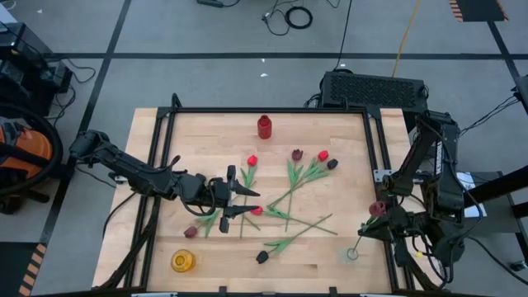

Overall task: Sort flowers into vase by color
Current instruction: Put the middle dark red flower into the transparent vase, then put the top dark red flower into the transparent vase

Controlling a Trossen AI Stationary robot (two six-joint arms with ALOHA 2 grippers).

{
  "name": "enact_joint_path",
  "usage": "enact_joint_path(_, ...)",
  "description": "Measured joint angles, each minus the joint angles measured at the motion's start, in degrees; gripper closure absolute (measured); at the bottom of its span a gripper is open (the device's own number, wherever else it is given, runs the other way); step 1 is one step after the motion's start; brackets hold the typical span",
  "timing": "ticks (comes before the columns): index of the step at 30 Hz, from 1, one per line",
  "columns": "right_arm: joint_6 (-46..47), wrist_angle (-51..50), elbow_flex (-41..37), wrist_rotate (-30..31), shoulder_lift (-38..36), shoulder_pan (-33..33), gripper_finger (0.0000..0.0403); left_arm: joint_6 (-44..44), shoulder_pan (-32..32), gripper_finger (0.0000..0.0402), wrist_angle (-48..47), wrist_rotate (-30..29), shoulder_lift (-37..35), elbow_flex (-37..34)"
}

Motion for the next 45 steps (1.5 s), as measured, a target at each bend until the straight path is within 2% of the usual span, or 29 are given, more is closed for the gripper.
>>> enact_joint_path(12, 1.0, 0.0, 0.0, -0.1, 4.1, 0.0, 0.0398, 0.0, 0.0, 0.0234, 0.0, 0.0, 0.0, 0.0)
enact_joint_path(16, 2.1, 0.0, 0.0, -0.1, 5.0, 0.0, 0.0387, 0.0, 0.0, 0.0234, 0.0, 0.0, 0.0, 0.0)
enact_joint_path(21, 5.7, -0.8, 0.0, -1.0, 5.3, 0.0, 0.0351, 0.0, 0.0, 0.0234, 0.0, 0.0, 0.0, 0.0)
enact_joint_path(28, 13.3, -4.9, 0.0, -4.9, 5.3, 0.0, 0.0272, -0.4, 0.0, 0.0234, 0.5, 0.0, 0.0, 0.0)
enact_joint_path(32, 13.0, -5.5, 0.0, -5.1, 5.1, 0.0, 0.0229, -0.4, 0.0, 0.0234, 0.5, 0.0, 0.0, 0.0)
enact_joint_path(34, 14.0, -7.5, 0.0, -7.1, 4.3, 0.0, 0.0213, -0.4, 0.0, 0.0234, 0.5, 0.0, 0.0, 0.0)
enact_joint_path(38, 16.6, -8.5, 0.0, -12.0, 1.7, 0.0, 0.0194, -0.4, 0.0, 0.0234, 0.5, 0.0, 0.0, 0.0)
enact_joint_path(45, 16.3, -9.6, 0.0, -12.0, -3.4, -1.1, 0.0191, -0.4, 0.0, 0.0233, 0.5, -0.5, 0.0, 0.0)
